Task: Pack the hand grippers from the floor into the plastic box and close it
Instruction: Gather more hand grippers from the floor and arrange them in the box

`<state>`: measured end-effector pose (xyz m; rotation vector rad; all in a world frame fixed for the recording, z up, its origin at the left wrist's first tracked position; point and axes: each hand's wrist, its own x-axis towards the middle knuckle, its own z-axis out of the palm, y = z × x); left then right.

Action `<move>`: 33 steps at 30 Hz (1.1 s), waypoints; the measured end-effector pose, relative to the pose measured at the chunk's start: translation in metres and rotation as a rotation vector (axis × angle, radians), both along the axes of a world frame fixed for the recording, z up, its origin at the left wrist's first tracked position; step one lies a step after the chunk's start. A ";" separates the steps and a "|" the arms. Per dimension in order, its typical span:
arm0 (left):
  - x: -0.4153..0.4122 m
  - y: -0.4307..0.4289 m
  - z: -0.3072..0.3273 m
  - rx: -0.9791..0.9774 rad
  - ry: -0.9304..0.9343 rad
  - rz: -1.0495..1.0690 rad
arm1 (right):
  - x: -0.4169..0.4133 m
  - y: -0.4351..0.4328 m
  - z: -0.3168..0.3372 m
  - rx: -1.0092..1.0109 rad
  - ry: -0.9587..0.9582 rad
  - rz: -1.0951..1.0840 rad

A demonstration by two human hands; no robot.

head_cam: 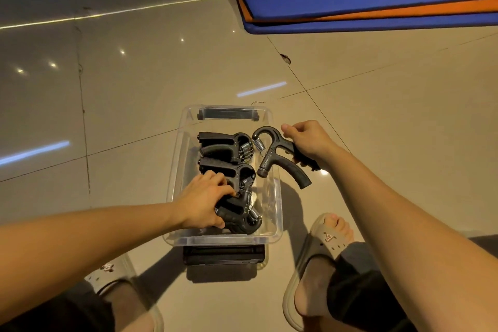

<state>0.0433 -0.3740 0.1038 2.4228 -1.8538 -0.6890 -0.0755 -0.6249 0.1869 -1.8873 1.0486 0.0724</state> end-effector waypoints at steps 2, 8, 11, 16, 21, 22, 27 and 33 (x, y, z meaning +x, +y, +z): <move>0.001 -0.001 0.000 0.023 -0.060 -0.011 | 0.001 0.002 0.001 -0.004 0.001 0.006; 0.002 0.000 0.002 0.099 -0.096 -0.062 | 0.004 0.002 0.003 -0.008 -0.009 0.009; 0.001 0.000 0.002 0.104 -0.094 -0.064 | 0.004 0.002 0.002 0.000 -0.022 0.014; 0.000 -0.002 0.004 0.163 -0.116 -0.060 | 0.005 0.005 0.005 -0.014 -0.014 0.030; 0.024 -0.029 0.048 0.237 0.280 0.101 | 0.011 0.004 0.012 -0.016 -0.048 0.000; 0.032 -0.036 0.063 0.191 0.455 0.185 | 0.013 0.006 0.014 -0.006 -0.069 -0.014; 0.046 -0.058 0.122 -0.046 0.955 0.392 | 0.024 0.016 0.032 0.105 -0.209 -0.142; 0.052 -0.069 0.153 -0.331 0.968 0.496 | 0.035 0.026 0.063 0.252 -0.434 -0.214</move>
